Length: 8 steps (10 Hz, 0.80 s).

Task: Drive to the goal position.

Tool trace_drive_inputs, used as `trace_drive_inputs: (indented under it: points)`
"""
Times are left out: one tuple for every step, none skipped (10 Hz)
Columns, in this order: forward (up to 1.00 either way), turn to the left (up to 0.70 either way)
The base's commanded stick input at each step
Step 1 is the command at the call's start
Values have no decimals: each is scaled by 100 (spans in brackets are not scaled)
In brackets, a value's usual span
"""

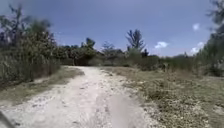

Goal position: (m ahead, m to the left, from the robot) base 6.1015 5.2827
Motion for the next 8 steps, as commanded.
trace_drive_inputs:
  points:
    - [50, 0]
    - [50, 0]
    - [50, 0]
    - [50, 0]
    - [50, 0]
    - [50, 0]
    - [50, 0]
    - [50, 0]
